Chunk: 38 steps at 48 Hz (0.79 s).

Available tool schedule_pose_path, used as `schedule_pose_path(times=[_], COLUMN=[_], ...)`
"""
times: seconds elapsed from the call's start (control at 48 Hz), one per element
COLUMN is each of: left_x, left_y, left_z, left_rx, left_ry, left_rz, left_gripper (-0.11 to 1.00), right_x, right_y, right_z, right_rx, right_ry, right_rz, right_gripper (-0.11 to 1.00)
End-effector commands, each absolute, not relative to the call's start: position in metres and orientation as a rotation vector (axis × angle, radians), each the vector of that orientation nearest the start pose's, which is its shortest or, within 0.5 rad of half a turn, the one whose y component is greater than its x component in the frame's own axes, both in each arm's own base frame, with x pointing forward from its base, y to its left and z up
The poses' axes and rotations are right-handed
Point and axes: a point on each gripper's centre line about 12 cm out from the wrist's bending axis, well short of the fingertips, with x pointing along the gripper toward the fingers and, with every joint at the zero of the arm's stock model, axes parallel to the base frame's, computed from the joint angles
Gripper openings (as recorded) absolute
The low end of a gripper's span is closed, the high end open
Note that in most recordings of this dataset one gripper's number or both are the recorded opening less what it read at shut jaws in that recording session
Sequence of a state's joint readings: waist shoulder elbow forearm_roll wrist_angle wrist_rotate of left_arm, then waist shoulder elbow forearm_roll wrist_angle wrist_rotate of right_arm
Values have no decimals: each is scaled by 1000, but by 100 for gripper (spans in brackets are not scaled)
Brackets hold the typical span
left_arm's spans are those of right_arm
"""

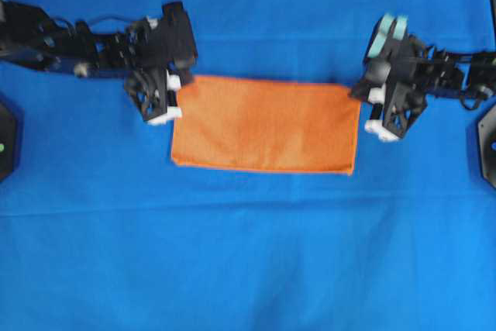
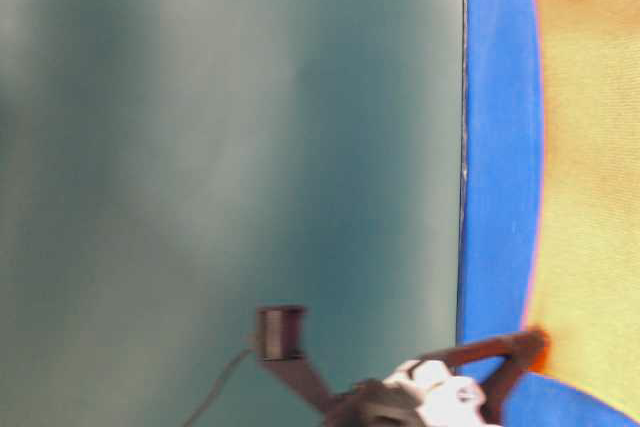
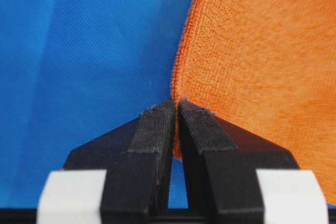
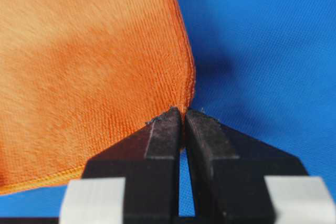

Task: Fold the orange towel.
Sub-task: 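Grasp the folded towel's two left-side corners with both grippers, then lift the towel and swing it to lie lengthwise, left gripper pulling down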

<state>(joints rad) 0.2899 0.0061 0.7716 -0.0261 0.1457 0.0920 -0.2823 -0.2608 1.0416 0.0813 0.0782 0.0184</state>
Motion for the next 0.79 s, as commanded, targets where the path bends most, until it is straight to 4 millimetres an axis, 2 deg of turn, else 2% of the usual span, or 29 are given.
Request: schedule_pose_path(times=[0.0, 0.209, 0.417, 0.542, 0.771], left_x=[337, 333, 333, 332, 332], left_y=[92, 77, 67, 66, 62], left_z=[161, 201, 231, 240, 241], left_rx=[-58, -54, -53, -51, -49], left_ry=[846, 775, 722, 711, 711], left_rz=[221, 196, 177, 174, 164], left_gripper=[1, 1, 1, 1, 1], right_x=[262, 252, 239, 235, 236], right_y=[-74, -65, -58, -55, -54], right_z=[157, 193, 221, 229, 229], right_rx=[208, 203, 201, 196, 194], right_ry=[780, 727, 652, 620, 622], right_rz=[-295, -271, -256, -246, -243], right_gripper=[3, 3, 3, 3, 3])
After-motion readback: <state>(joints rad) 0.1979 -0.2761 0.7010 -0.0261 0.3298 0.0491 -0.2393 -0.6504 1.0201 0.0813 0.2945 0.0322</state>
